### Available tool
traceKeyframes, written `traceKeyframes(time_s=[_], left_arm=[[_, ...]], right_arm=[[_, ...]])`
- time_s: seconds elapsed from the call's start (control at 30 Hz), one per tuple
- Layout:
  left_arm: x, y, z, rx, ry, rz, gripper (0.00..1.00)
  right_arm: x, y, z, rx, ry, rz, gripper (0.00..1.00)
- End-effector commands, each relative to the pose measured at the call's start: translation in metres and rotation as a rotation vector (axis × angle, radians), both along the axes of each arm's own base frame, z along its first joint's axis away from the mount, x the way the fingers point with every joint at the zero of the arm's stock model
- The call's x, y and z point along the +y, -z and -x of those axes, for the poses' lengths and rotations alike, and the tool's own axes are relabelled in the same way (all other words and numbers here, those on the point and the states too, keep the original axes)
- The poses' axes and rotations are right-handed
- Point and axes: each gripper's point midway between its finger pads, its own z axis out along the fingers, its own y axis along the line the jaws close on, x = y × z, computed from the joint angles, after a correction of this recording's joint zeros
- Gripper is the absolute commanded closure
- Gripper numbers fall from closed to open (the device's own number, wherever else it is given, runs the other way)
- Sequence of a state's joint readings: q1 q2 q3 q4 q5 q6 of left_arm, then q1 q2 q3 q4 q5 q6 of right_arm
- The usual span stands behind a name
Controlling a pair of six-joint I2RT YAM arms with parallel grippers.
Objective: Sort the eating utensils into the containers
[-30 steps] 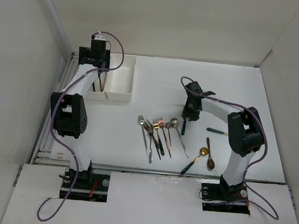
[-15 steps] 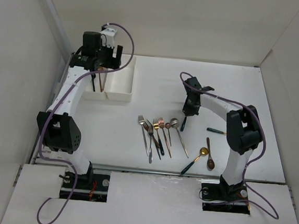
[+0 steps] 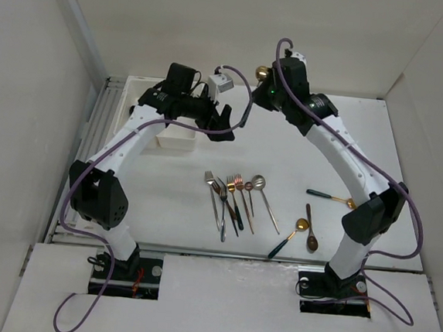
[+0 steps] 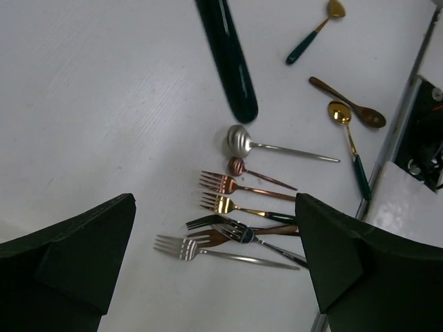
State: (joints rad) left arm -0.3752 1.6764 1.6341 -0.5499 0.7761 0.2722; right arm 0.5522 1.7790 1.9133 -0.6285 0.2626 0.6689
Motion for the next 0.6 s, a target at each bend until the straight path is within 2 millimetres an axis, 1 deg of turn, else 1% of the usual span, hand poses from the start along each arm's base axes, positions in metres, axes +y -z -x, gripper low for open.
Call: traceKeyframes(time_s=[0.0,0.03,0.07,0.1,0.13,0.17,0.2,0.23,0.27,0.3,0.33,0.37,0.4,0.43,0.47,0.53,0.57], left_arm=[[-0.013,-0.038,0.008,-0.025,0.065,0.118,0.00],[-0.012,-0.041,0.004,-0.037,0.046,0.117,0.00],[-0.012,-0.042,0.005,-0.030,0.042,0.119,0.00],[-0.012,-0.042,0.002,-0.042,0.034,0.117,0.00],[-0.012,-0.042,0.002,-0.042,0.034,0.117,0.00],[-0.012,-0.042,0.002,-0.030,0.028,0.121,0.00],[-0.013,-0.040,0.001,-0.032,0.028,0.121,0.00],[-0.013,-0.042,0.000,-0.033,0.024,0.128,0.00],[-0.013,-0.042,0.000,-0.033,0.024,0.128,0.00],[-0.013,-0.039,-0.002,-0.021,0.000,0.127,0.00],[-0.011,-0.039,-0.009,-0.042,-0.024,0.117,0.00],[-0.010,-0.038,-0.011,-0.033,-0.046,0.112,0.02],[-0.009,-0.036,-0.014,-0.041,-0.059,0.106,0.07],[-0.008,-0.035,-0.016,-0.045,-0.069,0.099,0.15],[-0.006,-0.034,-0.018,-0.050,-0.085,0.089,0.33],[-0.004,-0.024,-0.018,-0.032,-0.096,0.074,0.56],[-0.003,-0.023,-0.020,-0.036,-0.108,0.066,0.64]], right_arm=[[0.053,-0.018,0.013,-0.016,-0.156,-0.120,1.00],[0.063,-0.026,0.017,-0.028,-0.177,-0.149,1.00],[0.066,-0.022,0.016,-0.018,-0.187,-0.149,1.00],[0.072,-0.025,0.018,-0.024,-0.194,-0.163,1.00],[0.073,-0.025,0.020,-0.020,-0.206,-0.168,1.00],[0.080,-0.025,0.025,-0.012,-0.227,-0.181,1.00],[0.081,-0.025,0.026,-0.009,-0.235,-0.184,1.00],[0.085,-0.028,0.028,-0.008,-0.252,-0.206,1.00],[0.085,-0.028,0.028,-0.008,-0.252,-0.206,1.00],[0.092,-0.028,0.033,0.001,-0.269,-0.221,1.00],[0.092,-0.025,0.032,0.002,-0.269,-0.220,1.00],[0.100,-0.019,0.039,0.026,-0.294,-0.228,1.00],[0.102,-0.017,0.040,0.029,-0.304,-0.232,1.00],[0.103,-0.022,0.043,0.029,-0.304,-0.262,1.00],[0.105,-0.019,0.044,0.038,-0.312,-0.273,1.00],[0.104,-0.019,0.046,0.032,-0.309,-0.286,1.00],[0.104,-0.022,0.045,0.022,-0.311,-0.292,1.00]])
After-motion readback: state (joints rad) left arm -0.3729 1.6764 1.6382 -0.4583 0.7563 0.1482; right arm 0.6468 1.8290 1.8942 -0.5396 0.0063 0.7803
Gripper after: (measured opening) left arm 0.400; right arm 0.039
